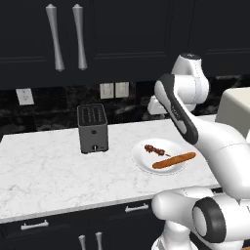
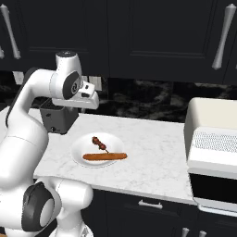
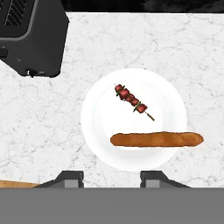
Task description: Pick up the kebab skewer and baguette bread, and place them inside the toaster oven. Close the toaster oven door and start by setting the timer.
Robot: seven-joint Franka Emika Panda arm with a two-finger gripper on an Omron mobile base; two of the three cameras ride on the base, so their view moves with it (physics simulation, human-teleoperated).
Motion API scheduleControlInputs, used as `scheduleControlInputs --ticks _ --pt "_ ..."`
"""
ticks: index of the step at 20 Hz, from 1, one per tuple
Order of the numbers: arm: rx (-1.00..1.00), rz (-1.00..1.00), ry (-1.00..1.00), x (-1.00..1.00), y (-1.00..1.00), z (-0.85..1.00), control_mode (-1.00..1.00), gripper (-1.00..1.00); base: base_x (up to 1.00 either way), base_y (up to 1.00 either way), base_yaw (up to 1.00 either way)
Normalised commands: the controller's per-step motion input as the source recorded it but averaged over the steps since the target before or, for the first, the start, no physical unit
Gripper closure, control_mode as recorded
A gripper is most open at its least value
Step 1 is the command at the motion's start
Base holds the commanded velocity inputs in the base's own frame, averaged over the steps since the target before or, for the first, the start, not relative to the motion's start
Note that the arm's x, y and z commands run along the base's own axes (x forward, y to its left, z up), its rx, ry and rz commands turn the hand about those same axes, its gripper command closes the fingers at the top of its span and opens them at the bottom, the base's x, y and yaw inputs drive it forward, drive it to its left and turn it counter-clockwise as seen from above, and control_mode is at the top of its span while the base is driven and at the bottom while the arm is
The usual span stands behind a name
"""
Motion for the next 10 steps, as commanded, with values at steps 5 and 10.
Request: scheduleControlInputs --ticks 5,10 --pt "0.0 0.0 0.0 0.0 0.0 0.0 1.0 -1.0 0.0 0.0 0.0" --pt "0.0 0.0 0.0 0.0 0.0 0.0 1.0 -1.0 0.0 0.0 0.0"
